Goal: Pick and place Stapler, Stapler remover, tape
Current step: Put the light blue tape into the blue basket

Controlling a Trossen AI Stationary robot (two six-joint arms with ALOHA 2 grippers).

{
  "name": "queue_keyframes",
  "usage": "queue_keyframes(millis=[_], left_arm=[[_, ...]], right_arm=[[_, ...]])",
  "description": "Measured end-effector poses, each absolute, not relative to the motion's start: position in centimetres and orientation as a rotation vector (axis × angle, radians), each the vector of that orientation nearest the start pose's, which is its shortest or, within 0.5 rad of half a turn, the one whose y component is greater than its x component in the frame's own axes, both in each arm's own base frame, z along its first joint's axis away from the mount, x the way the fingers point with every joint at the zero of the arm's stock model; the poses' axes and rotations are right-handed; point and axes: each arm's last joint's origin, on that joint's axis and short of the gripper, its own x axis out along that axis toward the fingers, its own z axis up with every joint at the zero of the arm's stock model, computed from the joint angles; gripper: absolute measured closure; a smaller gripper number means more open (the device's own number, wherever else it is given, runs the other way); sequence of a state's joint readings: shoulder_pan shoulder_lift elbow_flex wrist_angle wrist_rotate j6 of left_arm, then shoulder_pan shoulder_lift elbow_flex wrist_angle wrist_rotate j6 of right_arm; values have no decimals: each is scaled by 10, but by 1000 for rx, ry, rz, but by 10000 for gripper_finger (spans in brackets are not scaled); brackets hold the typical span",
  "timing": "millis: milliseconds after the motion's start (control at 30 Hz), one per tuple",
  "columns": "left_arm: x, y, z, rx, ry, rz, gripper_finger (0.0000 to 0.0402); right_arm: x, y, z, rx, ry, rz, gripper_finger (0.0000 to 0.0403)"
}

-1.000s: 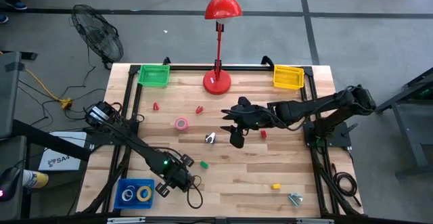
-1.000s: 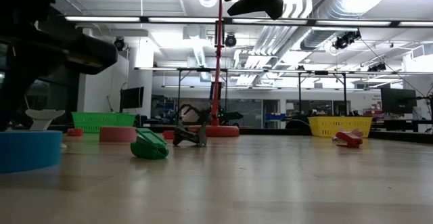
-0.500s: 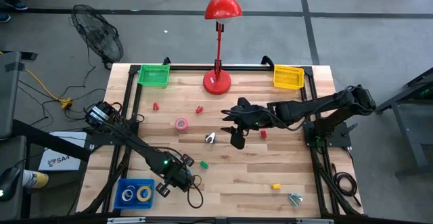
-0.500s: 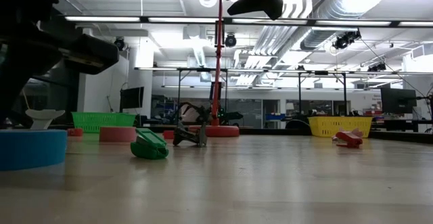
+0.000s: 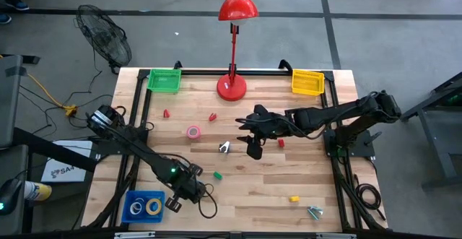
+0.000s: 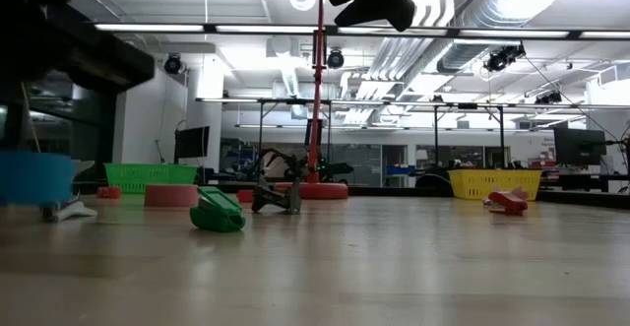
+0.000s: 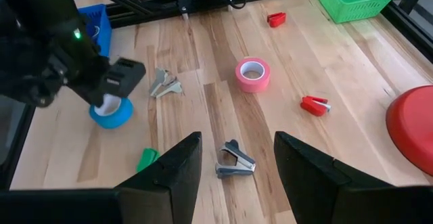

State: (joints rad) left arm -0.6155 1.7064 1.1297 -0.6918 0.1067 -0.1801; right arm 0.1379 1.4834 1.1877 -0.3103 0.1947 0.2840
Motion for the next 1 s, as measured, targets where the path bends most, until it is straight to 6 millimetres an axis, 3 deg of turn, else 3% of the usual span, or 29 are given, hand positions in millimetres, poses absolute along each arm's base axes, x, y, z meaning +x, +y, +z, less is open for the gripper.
queue_keyframes(millis=[200,400,667,1000], left_arm=[[244,-189,218,-40,1314,-458,385],[215,-207,237,-136,1294,-366,385],[168,-244,240,-307,1357,-260,385],[132,-263,239,-415,1439,-158,388]], right_arm=[[325,40,298,167,587,-137,226],[325,40,297,140,590,-129,226],[325,39,298,112,591,-121,226],[326,40,298,93,589,-115,226]])
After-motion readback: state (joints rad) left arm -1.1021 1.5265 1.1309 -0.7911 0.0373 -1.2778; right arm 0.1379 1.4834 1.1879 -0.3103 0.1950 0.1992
